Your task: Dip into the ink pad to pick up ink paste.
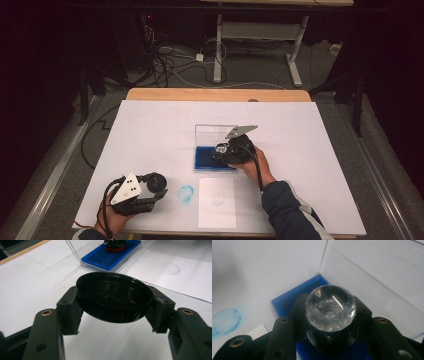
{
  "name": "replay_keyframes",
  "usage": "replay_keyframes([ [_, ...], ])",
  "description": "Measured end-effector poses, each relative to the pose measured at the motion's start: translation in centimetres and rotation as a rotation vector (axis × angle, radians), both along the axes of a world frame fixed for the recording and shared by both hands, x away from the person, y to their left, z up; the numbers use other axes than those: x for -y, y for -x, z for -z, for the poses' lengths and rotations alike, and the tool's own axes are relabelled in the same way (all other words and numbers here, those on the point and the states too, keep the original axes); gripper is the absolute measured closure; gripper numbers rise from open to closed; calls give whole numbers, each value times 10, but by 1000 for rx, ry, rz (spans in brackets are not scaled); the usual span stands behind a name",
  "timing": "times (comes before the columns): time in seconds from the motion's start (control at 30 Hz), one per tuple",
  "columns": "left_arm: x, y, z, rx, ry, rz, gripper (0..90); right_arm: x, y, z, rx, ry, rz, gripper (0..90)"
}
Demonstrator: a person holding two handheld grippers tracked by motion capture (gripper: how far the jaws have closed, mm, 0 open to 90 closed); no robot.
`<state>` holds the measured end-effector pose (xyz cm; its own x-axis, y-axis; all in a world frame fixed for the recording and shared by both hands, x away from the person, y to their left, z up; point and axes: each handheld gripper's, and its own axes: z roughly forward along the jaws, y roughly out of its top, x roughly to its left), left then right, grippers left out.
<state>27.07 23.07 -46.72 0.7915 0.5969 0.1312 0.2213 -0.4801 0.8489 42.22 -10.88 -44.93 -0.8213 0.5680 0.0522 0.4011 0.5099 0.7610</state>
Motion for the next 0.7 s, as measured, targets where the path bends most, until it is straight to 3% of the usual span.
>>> replay_keyframes([
  [0.7, 0, 1, 0, 1, -2, 3, 362, -1, 3, 0, 21, 17, -9, 571],
])
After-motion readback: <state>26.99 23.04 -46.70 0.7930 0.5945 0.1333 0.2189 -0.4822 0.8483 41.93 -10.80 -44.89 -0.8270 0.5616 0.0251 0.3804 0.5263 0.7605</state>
